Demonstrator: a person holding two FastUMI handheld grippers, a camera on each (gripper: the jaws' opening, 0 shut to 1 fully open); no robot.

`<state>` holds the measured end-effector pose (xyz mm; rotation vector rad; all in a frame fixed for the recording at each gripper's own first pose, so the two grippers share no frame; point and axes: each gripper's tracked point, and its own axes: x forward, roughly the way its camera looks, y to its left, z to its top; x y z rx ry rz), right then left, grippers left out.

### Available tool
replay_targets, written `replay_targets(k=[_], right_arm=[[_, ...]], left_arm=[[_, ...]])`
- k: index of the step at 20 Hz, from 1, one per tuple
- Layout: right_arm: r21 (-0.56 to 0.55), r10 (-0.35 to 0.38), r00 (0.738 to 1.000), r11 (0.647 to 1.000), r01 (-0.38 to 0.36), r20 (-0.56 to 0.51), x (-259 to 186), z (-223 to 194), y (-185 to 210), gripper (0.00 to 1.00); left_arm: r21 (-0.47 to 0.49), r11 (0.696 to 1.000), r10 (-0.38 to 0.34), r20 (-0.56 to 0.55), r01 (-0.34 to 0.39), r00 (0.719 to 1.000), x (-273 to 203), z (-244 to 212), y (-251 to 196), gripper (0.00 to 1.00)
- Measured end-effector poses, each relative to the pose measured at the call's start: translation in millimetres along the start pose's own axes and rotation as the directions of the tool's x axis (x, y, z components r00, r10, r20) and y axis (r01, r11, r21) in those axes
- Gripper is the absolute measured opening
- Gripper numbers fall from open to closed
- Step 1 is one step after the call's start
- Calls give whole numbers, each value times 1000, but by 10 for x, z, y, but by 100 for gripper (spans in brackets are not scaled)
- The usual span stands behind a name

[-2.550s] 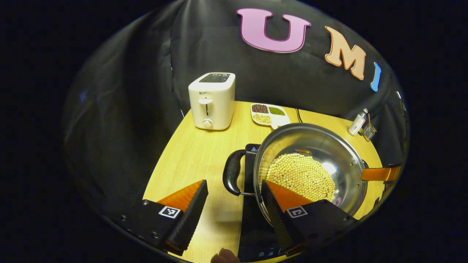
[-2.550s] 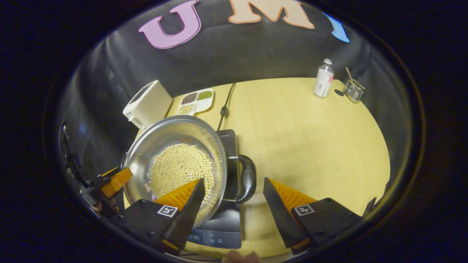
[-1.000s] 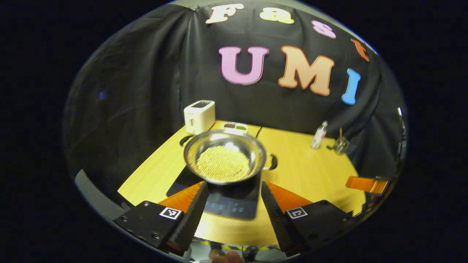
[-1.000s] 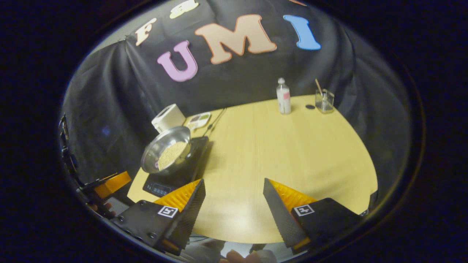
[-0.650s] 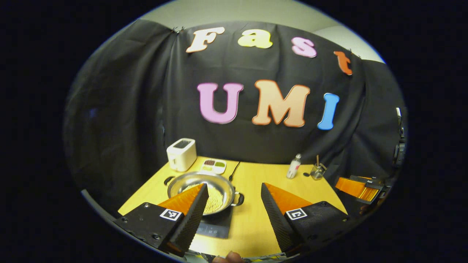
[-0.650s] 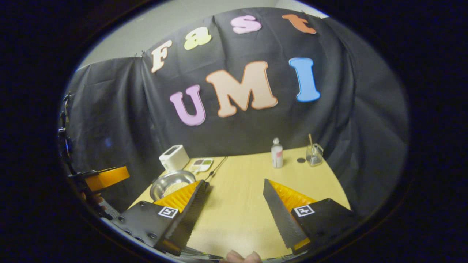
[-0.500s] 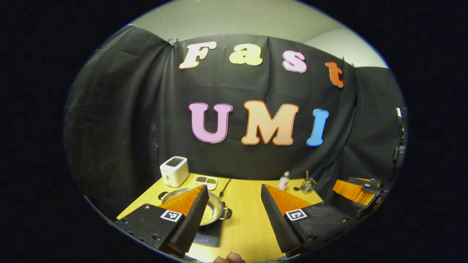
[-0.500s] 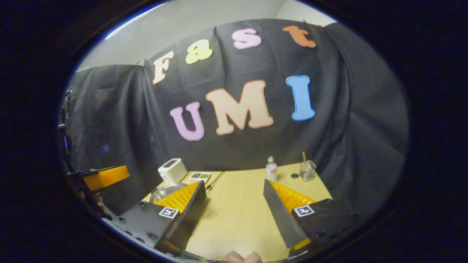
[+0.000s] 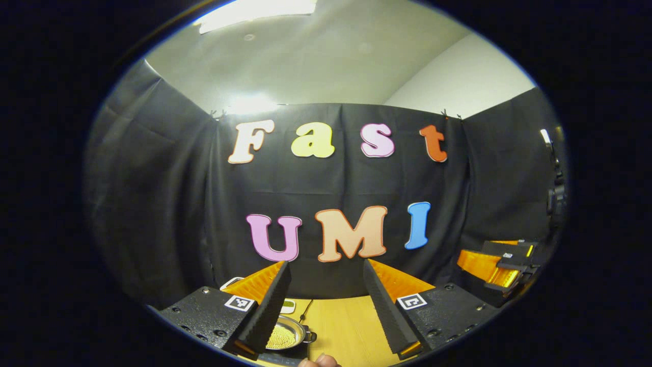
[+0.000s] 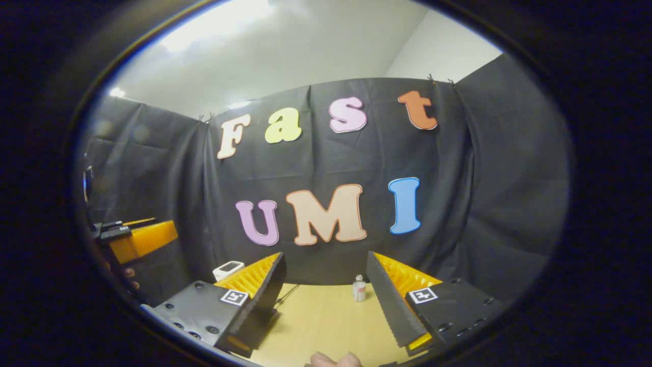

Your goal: First push the handle of the pot to place it horizontally, then grasp the pot with both hands and set it on the induction cooktop.

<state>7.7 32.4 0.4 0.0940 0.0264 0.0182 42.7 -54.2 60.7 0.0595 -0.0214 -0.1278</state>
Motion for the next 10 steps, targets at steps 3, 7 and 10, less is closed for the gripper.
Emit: replay_targets(k=[3, 7, 10], right_arm=[[-39, -24, 999, 999, 25, 31, -93, 69, -80, 93], [-81, -25, 998, 996, 29, 55, -199, 108, -12, 94], [-115, -17, 999, 993, 22, 49, -212, 15, 34, 97]], left_arm=[[-60, 998, -2, -34, 0, 999, -83, -117, 42, 89], [-62, 998, 21, -46, -24, 999, -163, -229, 193, 88], [-74, 996, 39, -73, -44, 997, -245, -396, 298, 87]])
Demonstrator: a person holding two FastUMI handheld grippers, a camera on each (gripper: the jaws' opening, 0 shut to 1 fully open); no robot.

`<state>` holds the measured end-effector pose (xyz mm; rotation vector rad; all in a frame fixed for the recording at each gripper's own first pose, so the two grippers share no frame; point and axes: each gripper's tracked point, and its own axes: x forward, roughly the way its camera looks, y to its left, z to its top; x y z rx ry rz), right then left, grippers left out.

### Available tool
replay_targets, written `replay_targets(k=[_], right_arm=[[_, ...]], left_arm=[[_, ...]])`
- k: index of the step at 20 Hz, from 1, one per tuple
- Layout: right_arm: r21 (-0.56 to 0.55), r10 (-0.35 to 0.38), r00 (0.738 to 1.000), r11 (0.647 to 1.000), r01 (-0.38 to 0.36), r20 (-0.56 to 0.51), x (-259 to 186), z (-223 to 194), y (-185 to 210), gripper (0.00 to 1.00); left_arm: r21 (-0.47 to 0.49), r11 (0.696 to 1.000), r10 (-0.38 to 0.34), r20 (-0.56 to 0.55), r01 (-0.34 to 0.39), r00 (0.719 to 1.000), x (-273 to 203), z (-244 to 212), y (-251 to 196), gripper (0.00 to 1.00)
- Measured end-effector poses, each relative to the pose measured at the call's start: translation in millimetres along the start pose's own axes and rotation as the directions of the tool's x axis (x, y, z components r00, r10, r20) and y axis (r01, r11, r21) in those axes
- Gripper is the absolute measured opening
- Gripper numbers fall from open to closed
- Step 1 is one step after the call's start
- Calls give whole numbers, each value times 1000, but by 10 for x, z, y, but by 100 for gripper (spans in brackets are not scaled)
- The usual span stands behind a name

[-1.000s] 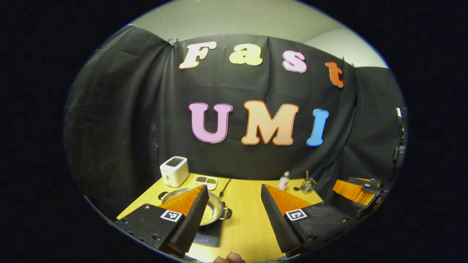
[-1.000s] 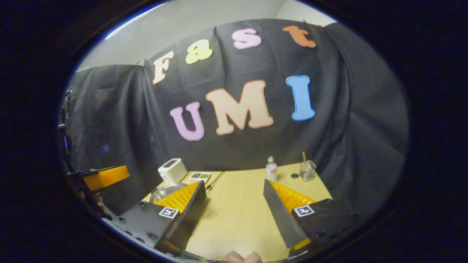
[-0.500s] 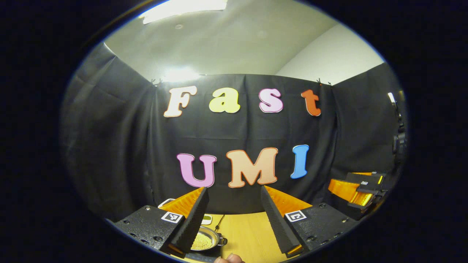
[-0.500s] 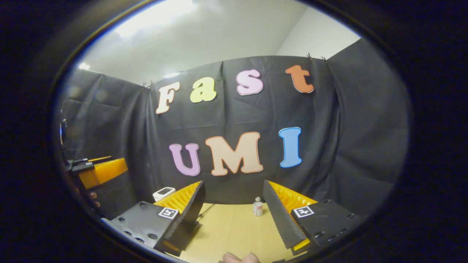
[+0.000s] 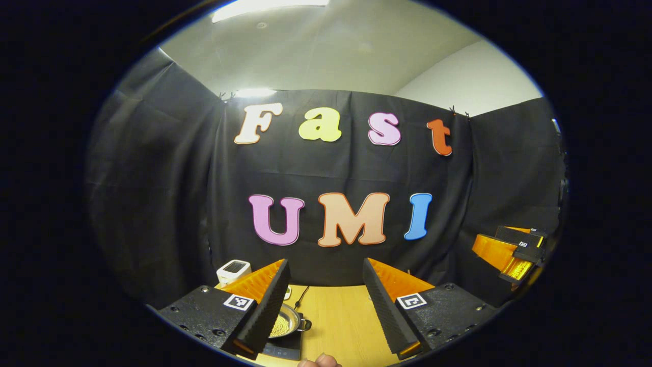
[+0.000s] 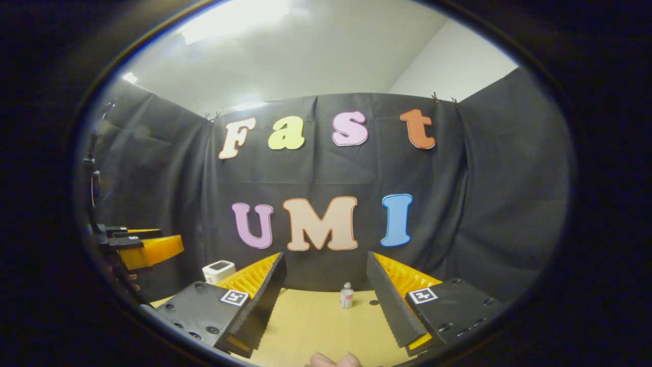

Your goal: First push the handle of the pot to place it horizontally, then grasp the pot with both hands and set it on the induction cooktop.

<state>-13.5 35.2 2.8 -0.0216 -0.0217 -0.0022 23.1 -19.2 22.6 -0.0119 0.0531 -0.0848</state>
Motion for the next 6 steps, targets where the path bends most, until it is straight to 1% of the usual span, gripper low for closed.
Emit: replay_targets(k=[2, 4, 5, 6], right_arm=[[-13, 5, 1000, 1000, -5, -12, 20, -56, 36, 98], [0, 17, 1000, 1000, -17, -15, 6, -50, 60, 97], [9, 21, 1000, 1000, -20, -11, 13, -28, 69, 97], [11, 21, 1000, 1000, -20, -11, 17, -32, 84, 97]], left_arm=[[-7, 1000, 17, -3, -17, 1000, -46, -24, 105, 87], [8, 999, 36, 1, -36, 999, -70, -19, 229, 85], [16, 999, 45, 5, -45, 999, -93, -26, 277, 87], [15, 999, 50, 10, -50, 999, -100, -24, 308, 85]])
